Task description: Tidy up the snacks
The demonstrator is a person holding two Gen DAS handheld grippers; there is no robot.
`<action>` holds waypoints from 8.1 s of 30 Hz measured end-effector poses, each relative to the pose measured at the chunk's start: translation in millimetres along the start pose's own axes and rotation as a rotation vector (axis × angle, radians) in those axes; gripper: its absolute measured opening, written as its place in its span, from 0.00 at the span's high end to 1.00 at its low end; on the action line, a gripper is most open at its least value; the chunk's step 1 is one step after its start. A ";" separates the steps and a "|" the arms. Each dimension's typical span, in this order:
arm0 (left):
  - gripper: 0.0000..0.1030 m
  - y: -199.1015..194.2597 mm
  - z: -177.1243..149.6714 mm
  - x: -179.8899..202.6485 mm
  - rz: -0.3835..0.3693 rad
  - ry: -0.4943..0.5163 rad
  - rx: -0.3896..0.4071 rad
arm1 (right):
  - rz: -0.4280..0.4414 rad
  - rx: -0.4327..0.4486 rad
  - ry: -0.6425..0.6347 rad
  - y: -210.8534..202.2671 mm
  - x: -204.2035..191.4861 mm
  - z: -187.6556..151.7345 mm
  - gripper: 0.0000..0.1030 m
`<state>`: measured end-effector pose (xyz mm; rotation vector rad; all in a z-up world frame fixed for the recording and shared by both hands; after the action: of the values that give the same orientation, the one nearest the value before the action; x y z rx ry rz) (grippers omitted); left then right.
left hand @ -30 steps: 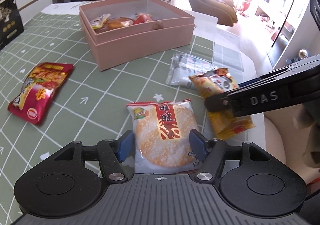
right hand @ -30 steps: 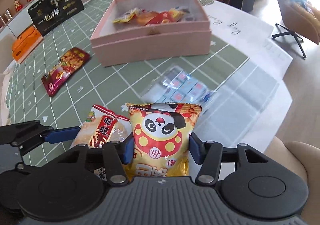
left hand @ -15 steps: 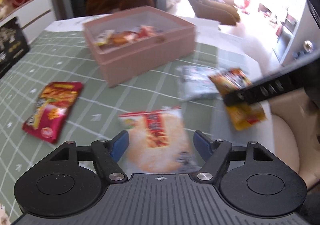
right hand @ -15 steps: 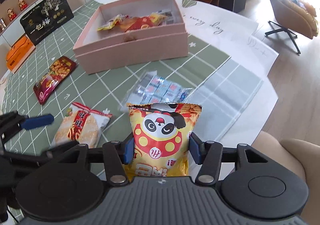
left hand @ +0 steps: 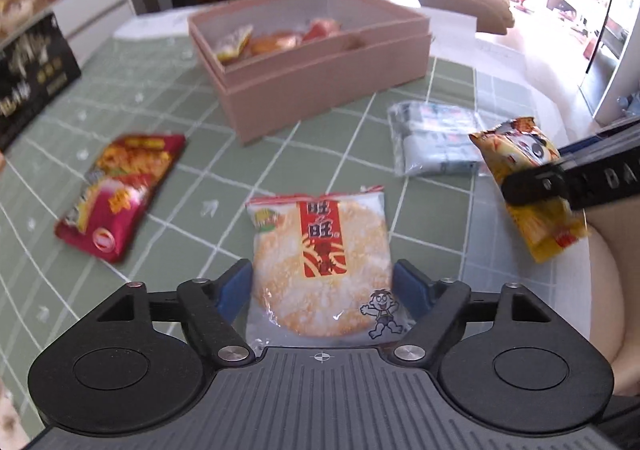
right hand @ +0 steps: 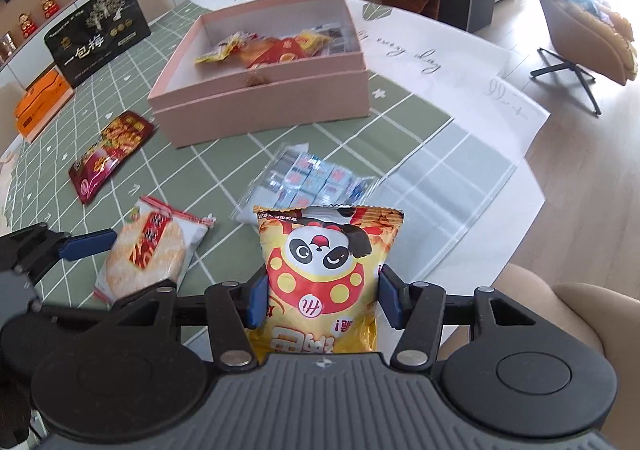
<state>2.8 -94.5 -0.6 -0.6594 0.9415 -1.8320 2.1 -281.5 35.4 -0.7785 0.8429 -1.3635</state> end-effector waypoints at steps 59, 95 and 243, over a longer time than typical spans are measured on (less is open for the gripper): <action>0.28 -106.6 -80.5 -165.3 -0.027 -0.635 0.238 | 0.188 -0.193 0.142 101.3 -252.1 126.2 0.26; 0.36 -103.5 -95.9 -137.0 -0.062 -0.651 0.196 | 0.134 -0.113 -0.349 34.6 -180.6 31.0 0.36; 0.61 -65.5 -44.0 39.1 -0.119 -0.372 -0.208 | 0.192 -0.078 -0.046 11.5 -12.6 -6.8 0.08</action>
<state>-79.5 -98.7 30.5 -1.1626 0.8608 -1.6455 1.7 -268.2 22.8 -0.7659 0.9148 -1.1442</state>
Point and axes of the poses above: each gripper's, at about its wrist camera, not at the fingertips, and y roughly the way its jaws point, x to its right, z to its top, the point moved 3 cm from there along y, roughly the way its jaws point, and after that the axes turned 6 degrees about -z, right-handed, at the moved point
